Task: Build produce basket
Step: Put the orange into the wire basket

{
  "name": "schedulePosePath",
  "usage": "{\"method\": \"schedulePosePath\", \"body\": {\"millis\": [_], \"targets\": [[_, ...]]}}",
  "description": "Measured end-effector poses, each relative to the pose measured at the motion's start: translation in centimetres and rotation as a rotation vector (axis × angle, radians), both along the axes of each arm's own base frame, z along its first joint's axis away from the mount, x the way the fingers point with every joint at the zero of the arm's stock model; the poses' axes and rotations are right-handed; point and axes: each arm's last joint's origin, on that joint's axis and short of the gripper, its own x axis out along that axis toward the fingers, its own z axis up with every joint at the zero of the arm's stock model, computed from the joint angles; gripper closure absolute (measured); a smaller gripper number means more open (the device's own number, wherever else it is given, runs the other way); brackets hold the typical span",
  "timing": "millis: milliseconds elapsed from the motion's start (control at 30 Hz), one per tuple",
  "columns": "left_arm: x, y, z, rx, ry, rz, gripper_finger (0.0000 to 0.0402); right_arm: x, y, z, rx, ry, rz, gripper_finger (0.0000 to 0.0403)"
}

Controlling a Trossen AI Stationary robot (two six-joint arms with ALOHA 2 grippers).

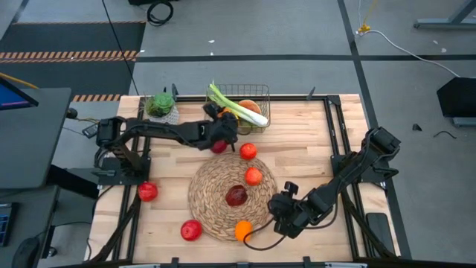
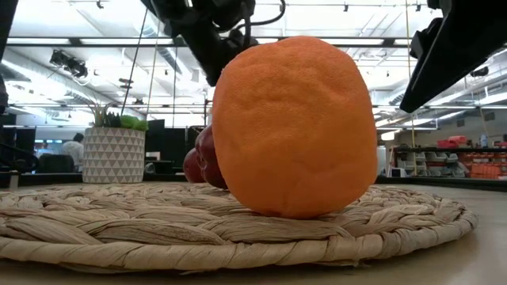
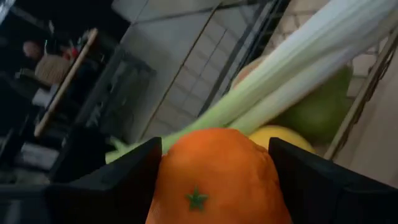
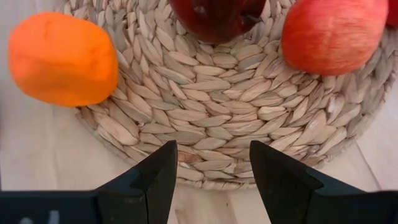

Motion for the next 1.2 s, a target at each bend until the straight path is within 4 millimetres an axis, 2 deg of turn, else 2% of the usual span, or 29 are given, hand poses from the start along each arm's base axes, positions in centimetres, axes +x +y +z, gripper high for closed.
{"method": "schedulePosePath", "body": {"millis": [200, 467, 667, 933, 1200], "targets": [[0.5, 2.2, 0.6, -0.055, -0.046, -0.148, 0.0111, -0.3, -0.5, -0.2, -0.036, 0.049, -0.006, 0.0195], [-0.7, 6.0, 0.5, -0.058, -0.037, -0.061, 0.0111, -0.5, -0.6, -0.3, -0.051, 0.069, -0.009, 0.0195], [-1.6, 7.9, 0.4, -0.090, -0.074, 0.024, 0.0111, -0.5, -0.6, -0.3, -0.048, 0.067, -0.011, 0.0195], [-3.1, 9.0, -0.7, -0.204, -0.090, 0.173, 0.0111, -0.5, -0.5, -0.3, -0.038, 0.074, -0.006, 0.0195], [-3.3, 9.1, -0.9, -0.225, -0.087, 0.197, 0.0111, -0.7, -0.2, -0.3, -0.015, 0.089, 0.013, 0.0195]]}}
